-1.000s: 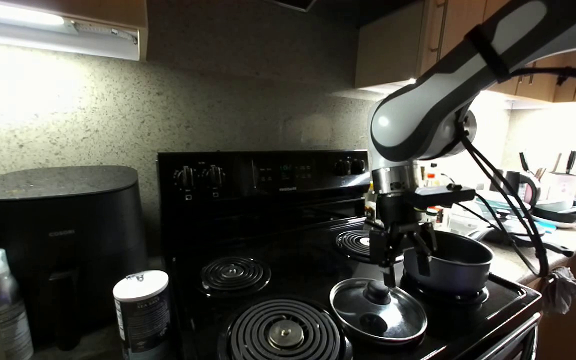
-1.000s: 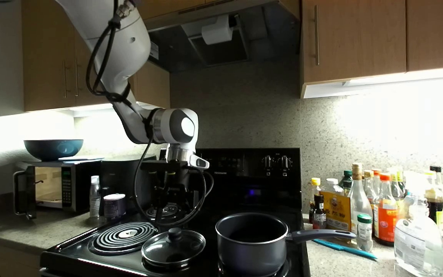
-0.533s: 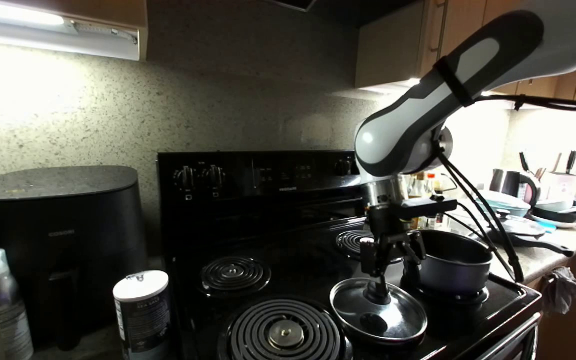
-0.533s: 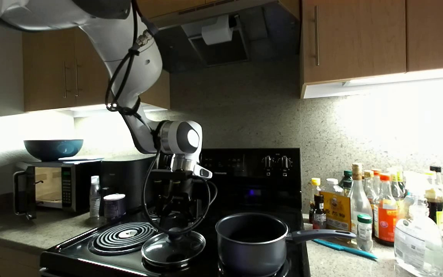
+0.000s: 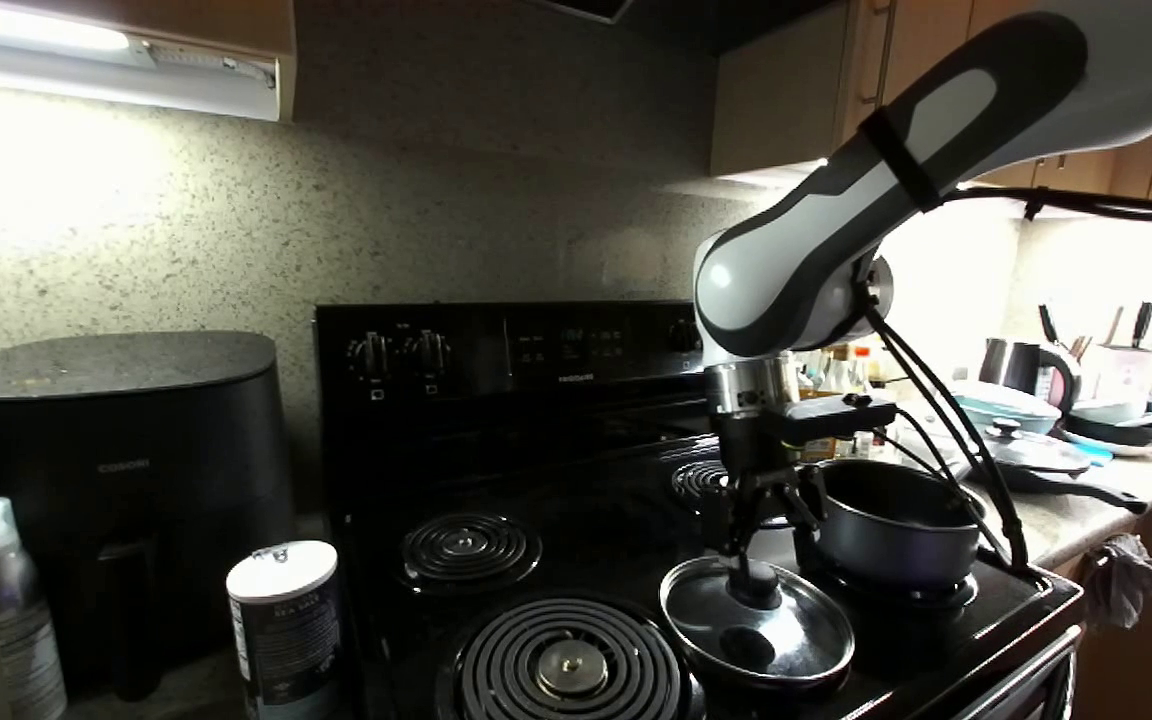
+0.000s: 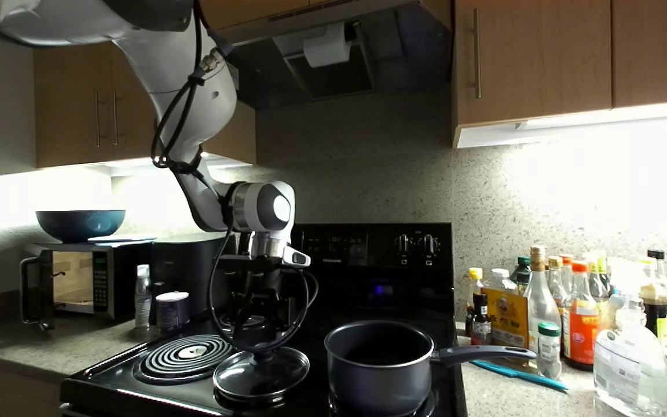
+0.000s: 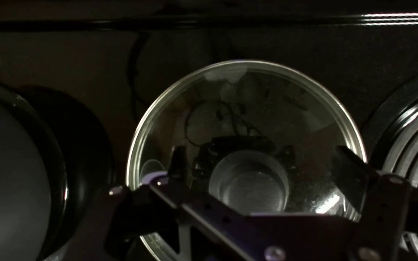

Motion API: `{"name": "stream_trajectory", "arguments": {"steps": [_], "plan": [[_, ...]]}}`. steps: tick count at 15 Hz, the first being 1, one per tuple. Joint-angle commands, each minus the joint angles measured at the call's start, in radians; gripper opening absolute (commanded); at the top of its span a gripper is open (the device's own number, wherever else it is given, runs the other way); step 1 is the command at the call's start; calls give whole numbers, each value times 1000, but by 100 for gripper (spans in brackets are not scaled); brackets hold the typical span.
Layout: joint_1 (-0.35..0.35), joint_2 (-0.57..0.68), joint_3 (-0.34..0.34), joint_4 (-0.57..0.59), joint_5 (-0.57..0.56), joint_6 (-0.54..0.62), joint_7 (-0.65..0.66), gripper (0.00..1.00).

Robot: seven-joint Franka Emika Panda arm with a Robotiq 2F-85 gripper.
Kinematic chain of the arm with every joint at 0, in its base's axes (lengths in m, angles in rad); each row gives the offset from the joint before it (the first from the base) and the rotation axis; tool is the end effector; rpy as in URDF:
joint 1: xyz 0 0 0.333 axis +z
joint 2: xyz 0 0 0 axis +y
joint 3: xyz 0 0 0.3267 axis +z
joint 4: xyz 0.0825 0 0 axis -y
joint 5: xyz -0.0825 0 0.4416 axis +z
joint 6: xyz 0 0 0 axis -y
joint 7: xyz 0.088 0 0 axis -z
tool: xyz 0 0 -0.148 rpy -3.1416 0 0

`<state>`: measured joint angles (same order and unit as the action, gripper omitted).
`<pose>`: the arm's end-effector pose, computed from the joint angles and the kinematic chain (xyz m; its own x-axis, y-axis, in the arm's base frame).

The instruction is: Pick up the lid from the stove and put it on the pot

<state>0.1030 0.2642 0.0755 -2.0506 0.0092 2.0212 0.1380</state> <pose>0.5776 0.1058 0.2218 0.9566 0.0320 -0.2896 0.0376 -0.9992 0.0135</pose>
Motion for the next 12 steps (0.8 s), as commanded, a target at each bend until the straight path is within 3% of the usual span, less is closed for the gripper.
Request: {"name": "stream_trajectory", "arguments": {"steps": [1, 12], "plan": [[4, 0, -1, 2, 0, -3, 0, 100], [-14, 53, -19, 51, 6, -19, -29, 100]]}}
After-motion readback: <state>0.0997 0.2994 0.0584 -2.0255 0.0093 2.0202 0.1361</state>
